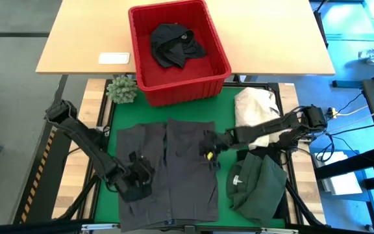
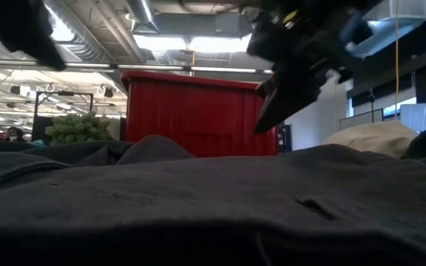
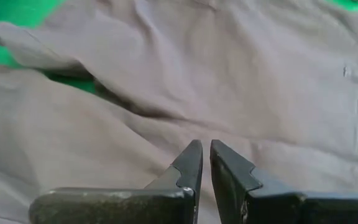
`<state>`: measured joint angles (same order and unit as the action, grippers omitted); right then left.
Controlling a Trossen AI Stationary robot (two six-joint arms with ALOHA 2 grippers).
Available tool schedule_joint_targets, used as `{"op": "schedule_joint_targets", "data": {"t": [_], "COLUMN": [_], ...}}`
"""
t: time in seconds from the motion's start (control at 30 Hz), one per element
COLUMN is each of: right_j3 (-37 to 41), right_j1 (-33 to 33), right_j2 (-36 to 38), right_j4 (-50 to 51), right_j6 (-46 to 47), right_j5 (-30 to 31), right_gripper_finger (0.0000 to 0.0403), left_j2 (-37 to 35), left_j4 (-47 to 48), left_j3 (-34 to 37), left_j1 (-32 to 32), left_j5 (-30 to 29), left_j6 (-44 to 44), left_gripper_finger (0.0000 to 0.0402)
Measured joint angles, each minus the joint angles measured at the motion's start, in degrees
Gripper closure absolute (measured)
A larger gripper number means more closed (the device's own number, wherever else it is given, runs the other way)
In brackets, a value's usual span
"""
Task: Fold laundry
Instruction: Fold the gray pants
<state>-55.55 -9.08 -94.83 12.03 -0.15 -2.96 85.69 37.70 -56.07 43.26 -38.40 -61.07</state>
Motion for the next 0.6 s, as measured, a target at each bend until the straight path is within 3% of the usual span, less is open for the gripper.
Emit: {"op": "schedule_joint_targets", "data": {"t": [0.27,0.47,0.6], "right_j3": [0.0,0.0,0.0], "right_j1": [-7.4,-3.5,-1.6], "right_j2": [-0.4,-5.2,-9.0], "right_j4": [-0.4,-0.7,-2.5], "right_j6": [0.9,4.3,4.3], "right_j5": [15.4,6.5,5.4], "right_gripper_finger": [0.0398,0.0398,0.0398], "left_j2": [10.0,14.6,15.0], "left_j4": [-1.8,-5.7,-8.1], "left_j3": [0.0,0.0,0.1], "left_j1": [1.5,0.1,0.3], "left_j5": [1.6,8.4,8.9], "left_j6": [0.1,0.0,0.1], "left_gripper_finger": [0.0372,0.0373,0.0373]}}
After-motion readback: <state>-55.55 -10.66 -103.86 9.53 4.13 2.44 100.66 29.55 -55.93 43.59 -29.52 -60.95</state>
